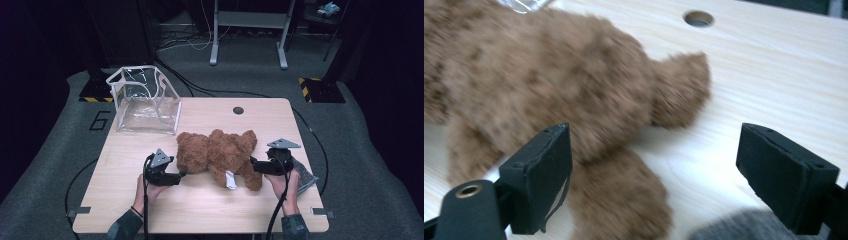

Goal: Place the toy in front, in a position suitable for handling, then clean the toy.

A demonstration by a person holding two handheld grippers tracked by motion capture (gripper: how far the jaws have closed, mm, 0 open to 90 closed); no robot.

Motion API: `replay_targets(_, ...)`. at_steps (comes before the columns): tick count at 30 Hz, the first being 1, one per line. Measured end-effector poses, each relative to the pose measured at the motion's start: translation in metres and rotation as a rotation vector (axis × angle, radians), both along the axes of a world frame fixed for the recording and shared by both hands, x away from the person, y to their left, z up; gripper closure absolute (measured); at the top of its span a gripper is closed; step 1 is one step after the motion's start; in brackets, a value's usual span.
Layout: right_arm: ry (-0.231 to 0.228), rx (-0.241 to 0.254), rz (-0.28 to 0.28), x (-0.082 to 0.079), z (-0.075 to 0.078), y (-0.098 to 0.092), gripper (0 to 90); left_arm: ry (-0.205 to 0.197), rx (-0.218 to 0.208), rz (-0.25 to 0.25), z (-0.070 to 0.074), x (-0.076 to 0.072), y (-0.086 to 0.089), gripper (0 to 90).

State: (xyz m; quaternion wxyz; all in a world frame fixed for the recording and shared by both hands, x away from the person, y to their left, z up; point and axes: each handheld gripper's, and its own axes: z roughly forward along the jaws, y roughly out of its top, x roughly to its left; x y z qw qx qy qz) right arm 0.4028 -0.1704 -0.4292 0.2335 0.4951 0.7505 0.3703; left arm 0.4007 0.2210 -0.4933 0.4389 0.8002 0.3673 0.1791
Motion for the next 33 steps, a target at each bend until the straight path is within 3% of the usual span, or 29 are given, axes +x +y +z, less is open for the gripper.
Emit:
replay_targets(5,0.024,-0.014,-0.058,-0.004,-0.008,-0.018,13.0,0.006,-0.009,-0.012,-0.006,-0.001,0.001,29.6)
replay_targets(11,0.086,-0.066,-0.155,-0.007,-0.029,-0.046,14.1,0.014,-0.001,-0.010,-0.009,0.000,0.001,33.9)
replay_targets(17,0.127,-0.067,-0.208,-0.007,-0.042,-0.058,14.2,0.013,0.008,-0.009,-0.010,0.000,0.002,37.6)
replay_targets(18,0.123,-0.086,-0.196,-0.007,-0.043,-0.061,14.2,0.021,0.007,-0.015,-0.011,0.000,0.003,37.7)
replay_targets(28,0.168,-0.080,-0.238,-0.005,-0.055,-0.067,14.2,0.012,0.003,-0.010,-0.018,0.001,0.000,41.8)
replay_targets(33,0.186,-0.101,-0.251,-0.003,-0.060,-0.068,14.3,-0.015,-0.001,-0.019,-0.021,-0.001,-0.002,54.3)
